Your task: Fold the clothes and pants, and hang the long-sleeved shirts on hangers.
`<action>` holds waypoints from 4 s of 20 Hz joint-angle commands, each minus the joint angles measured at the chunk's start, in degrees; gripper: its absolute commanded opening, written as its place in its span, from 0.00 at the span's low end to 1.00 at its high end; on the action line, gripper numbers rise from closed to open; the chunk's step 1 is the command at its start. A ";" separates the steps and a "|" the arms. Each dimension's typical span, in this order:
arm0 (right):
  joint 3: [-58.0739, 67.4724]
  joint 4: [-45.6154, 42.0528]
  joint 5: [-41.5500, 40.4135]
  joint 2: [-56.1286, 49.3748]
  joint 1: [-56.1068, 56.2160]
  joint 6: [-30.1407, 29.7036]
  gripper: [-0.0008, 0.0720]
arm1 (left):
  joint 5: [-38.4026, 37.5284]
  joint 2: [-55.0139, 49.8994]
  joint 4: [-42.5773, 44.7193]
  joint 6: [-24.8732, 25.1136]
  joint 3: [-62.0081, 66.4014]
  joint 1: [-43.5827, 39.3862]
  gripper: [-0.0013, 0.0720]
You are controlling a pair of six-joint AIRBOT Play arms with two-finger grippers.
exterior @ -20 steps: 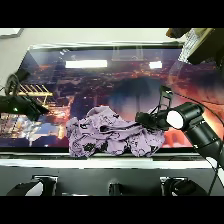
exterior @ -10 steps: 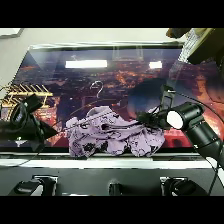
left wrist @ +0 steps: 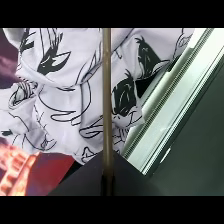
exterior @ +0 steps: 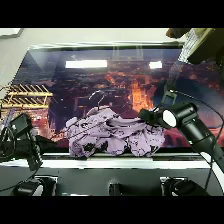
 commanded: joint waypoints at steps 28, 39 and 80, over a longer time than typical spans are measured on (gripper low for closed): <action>2.14 -2.60 -9.01 -4.07 -0.13 9.90 0.06 | 0.33 0.28 -6.29 -0.57 -4.17 -0.15 0.04; 4.57 4.83 -7.45 1.22 -0.13 -2.89 0.06 | 3.10 -3.04 -6.36 2.47 -5.79 -0.44 0.04; 27.89 14.73 17.73 1.38 -0.07 -17.38 0.06 | 36.85 -24.63 -14.71 6.51 -5.77 -26.23 0.04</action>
